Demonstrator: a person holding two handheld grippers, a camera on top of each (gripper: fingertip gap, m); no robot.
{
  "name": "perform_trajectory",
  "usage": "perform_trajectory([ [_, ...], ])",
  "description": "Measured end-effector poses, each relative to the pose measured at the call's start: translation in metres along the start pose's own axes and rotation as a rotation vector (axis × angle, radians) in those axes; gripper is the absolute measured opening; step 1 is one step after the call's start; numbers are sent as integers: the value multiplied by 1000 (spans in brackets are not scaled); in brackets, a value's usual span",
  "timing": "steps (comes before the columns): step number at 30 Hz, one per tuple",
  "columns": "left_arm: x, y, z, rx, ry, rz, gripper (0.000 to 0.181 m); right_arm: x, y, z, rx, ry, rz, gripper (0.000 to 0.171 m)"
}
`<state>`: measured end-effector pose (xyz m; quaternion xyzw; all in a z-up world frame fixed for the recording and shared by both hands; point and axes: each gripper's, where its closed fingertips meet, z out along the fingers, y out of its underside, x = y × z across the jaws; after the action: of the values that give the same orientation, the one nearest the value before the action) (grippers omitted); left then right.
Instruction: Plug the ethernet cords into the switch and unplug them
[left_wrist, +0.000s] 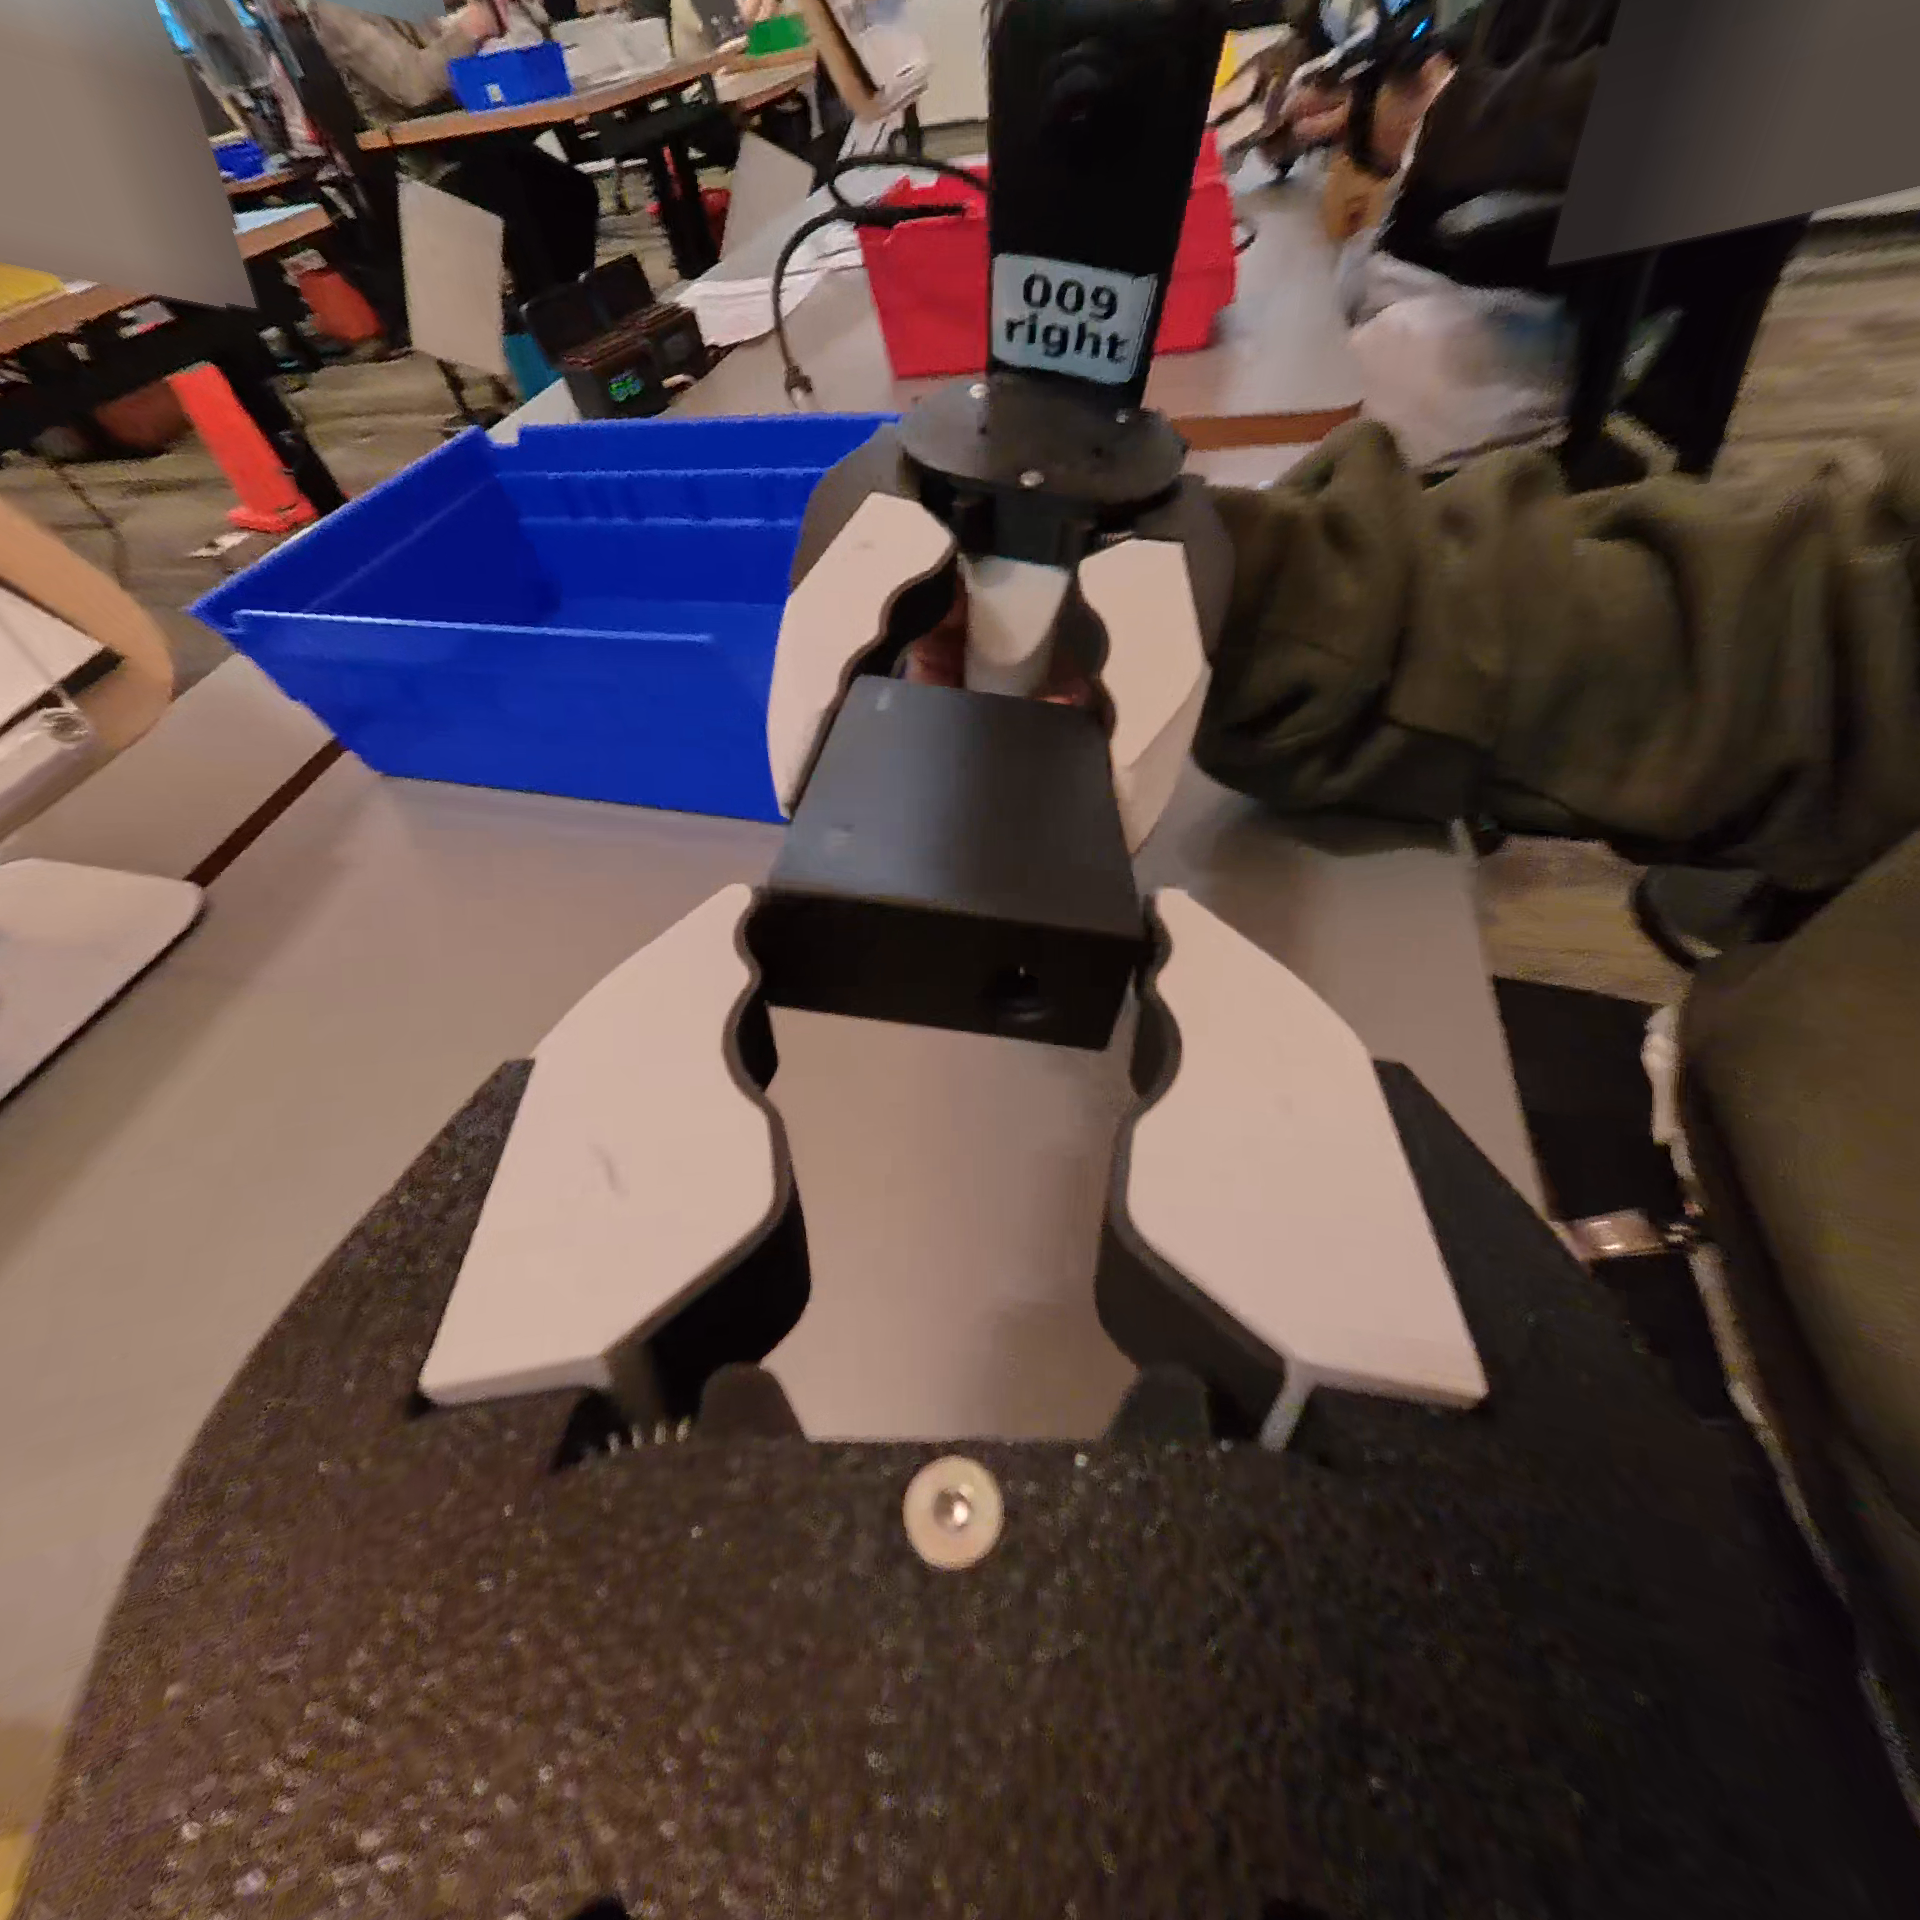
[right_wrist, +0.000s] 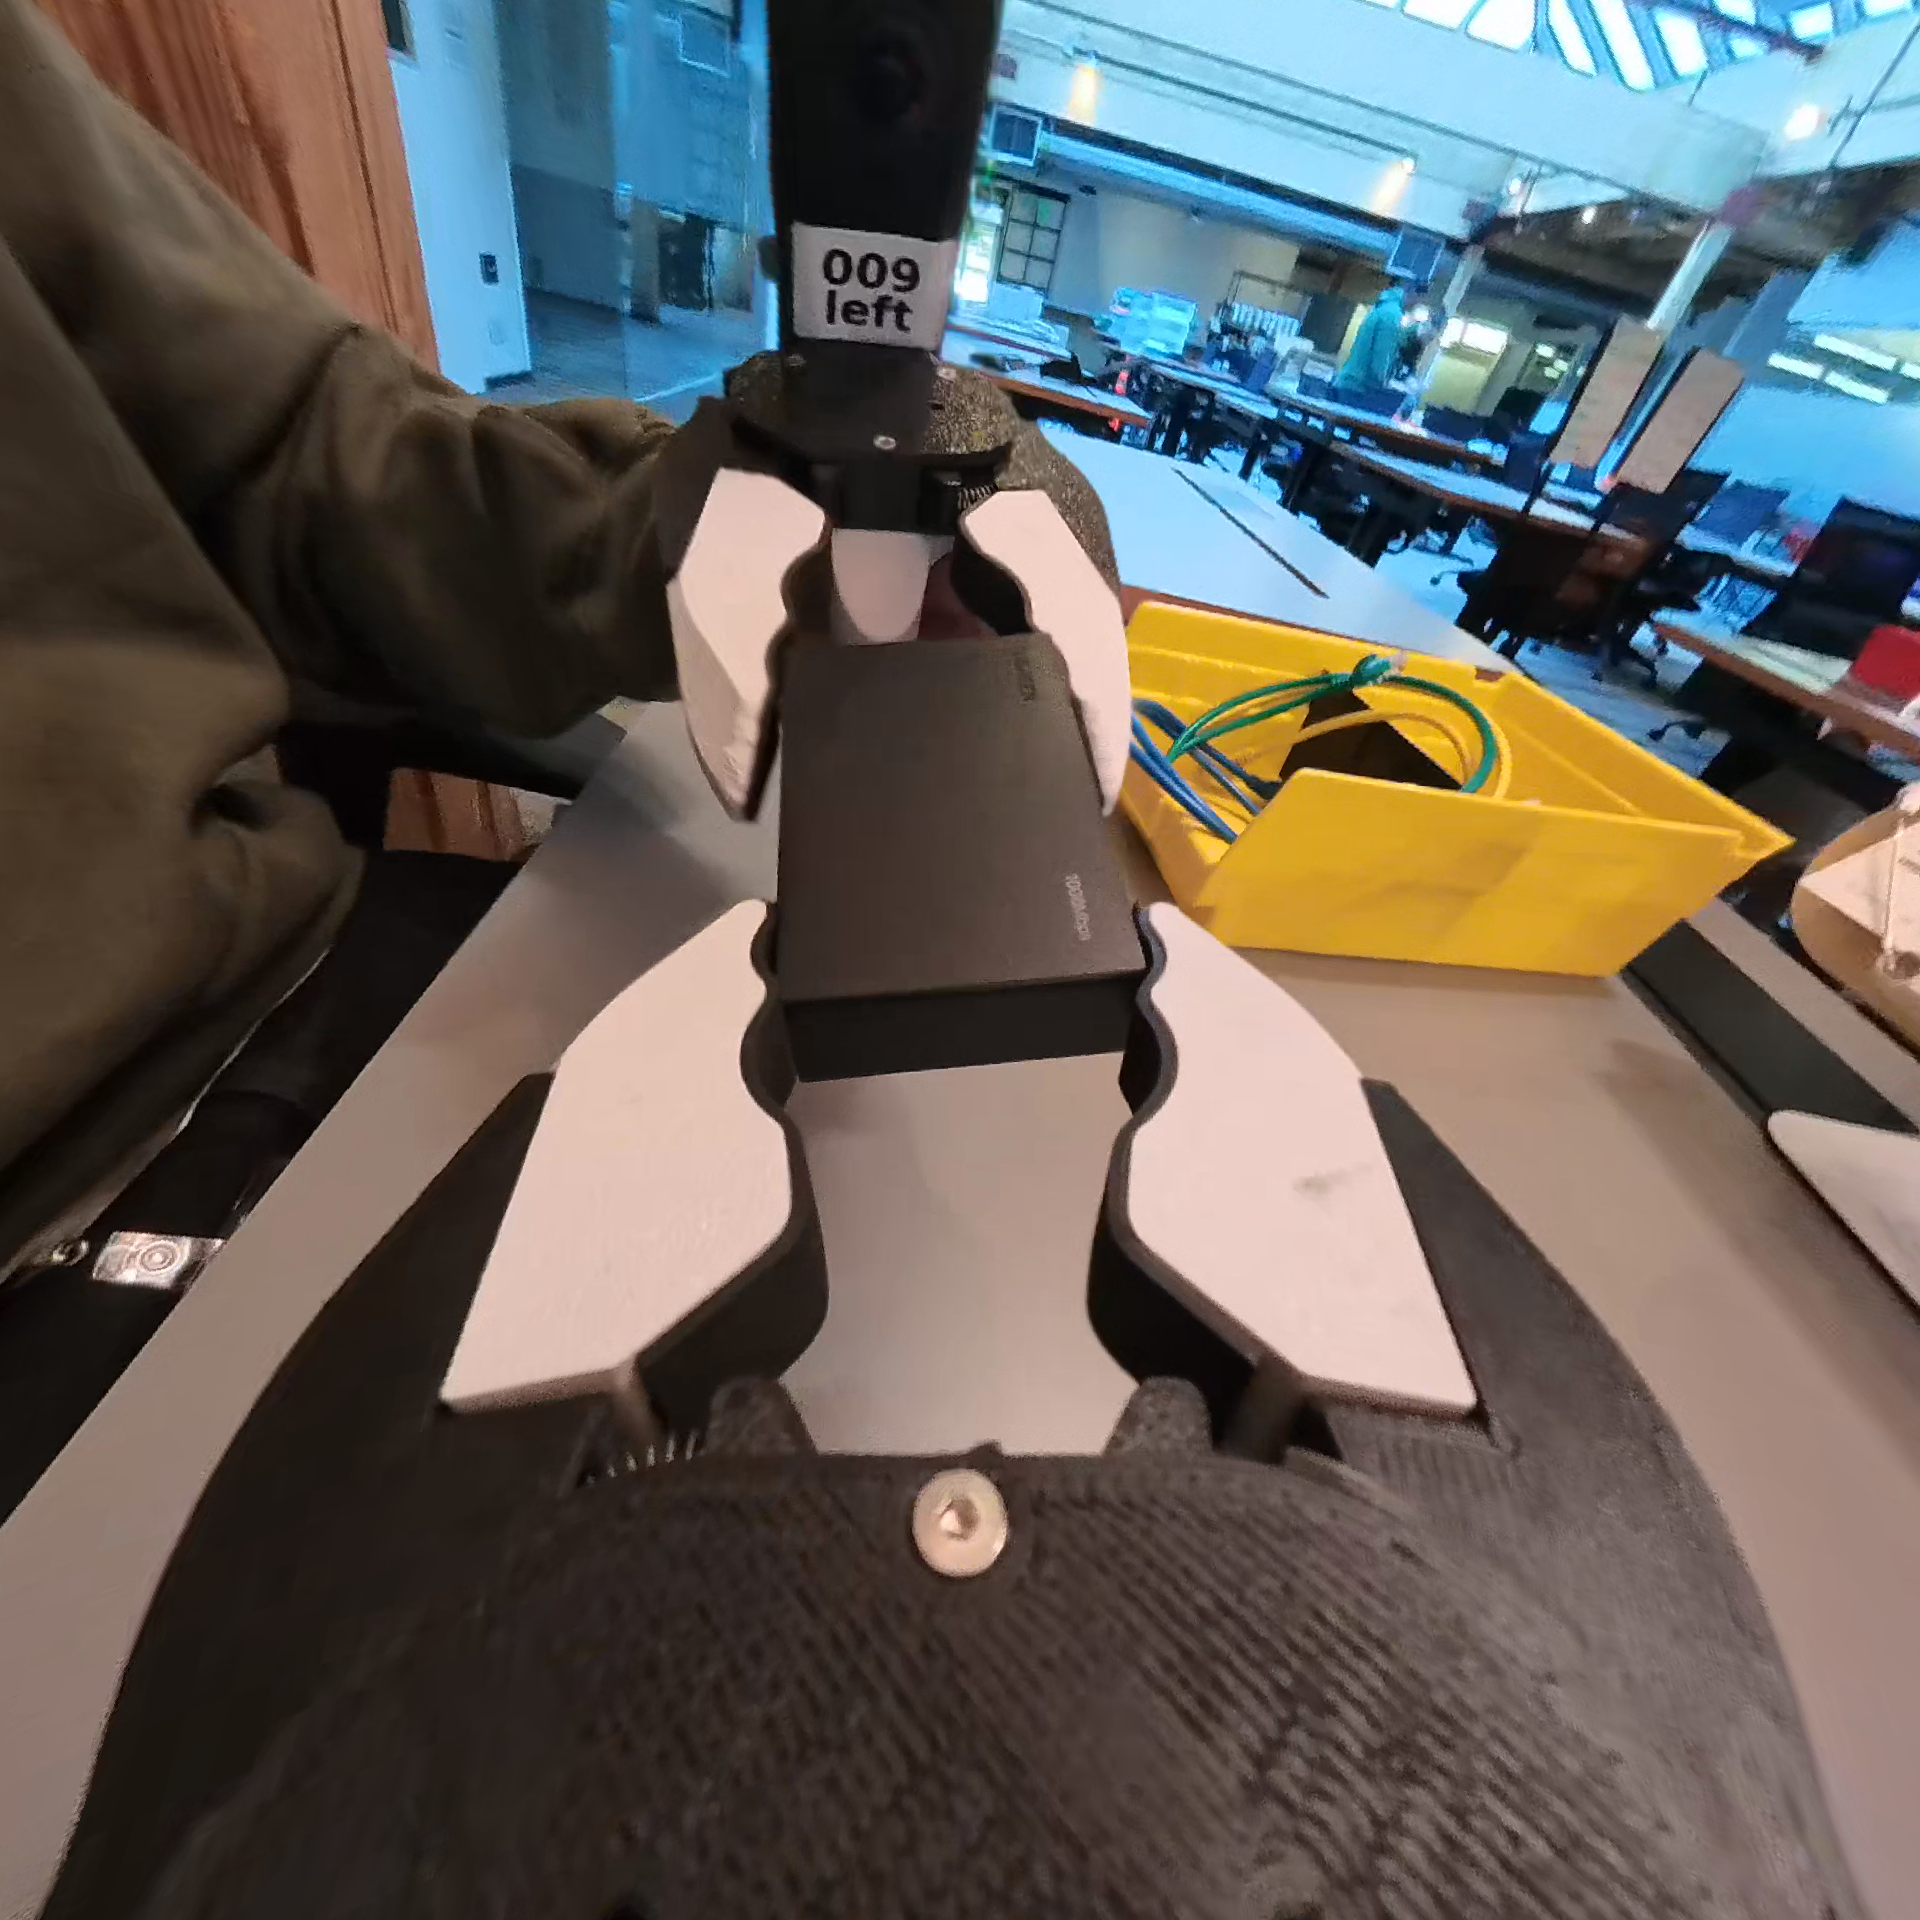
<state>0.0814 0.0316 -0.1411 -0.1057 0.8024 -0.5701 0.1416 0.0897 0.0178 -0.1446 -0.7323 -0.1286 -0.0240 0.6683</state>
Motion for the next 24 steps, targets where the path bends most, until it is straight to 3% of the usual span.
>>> perform_trajectory([
  [2, 3, -4, -4, -11, 40, -98, 84, -3, -8, -6, 37, -13, -26, 62],
  [5, 11, -4, -8, -101, 195, -430, 93, -8, -16, -13, 77, -32, -82, 62],
  [8, 27, -10, -13, -168, 446, -760, 84, -14, -2, -13, -25, -51, -147, 62],
  [10, 30, -10, -14, -208, 520, -902, 61, -18, 3, -11, -65, -70, -168, 62],
  [11, 30, -9, -13, -228, 536, -957, 59, -20, 2, -10, -61, -85, -167, 62],
  [14, 28, -6, -7, -252, 543, -1053, 49, -25, 7, -5, -89, -123, -160, 62],
  [16, 27, 5, -4, -294, 514, -1009, 29, -28, 7, -3, -78, -141, -145, 62],
  [21, 14, 11, 4, -162, 463, -1084, 27, -17, 16, -4, -117, -105, -134, 63],
  [24, -5, 12, 5, -4, 382, -1135, 27, 8, 19, -5, -126, 32, -48, 66],
])
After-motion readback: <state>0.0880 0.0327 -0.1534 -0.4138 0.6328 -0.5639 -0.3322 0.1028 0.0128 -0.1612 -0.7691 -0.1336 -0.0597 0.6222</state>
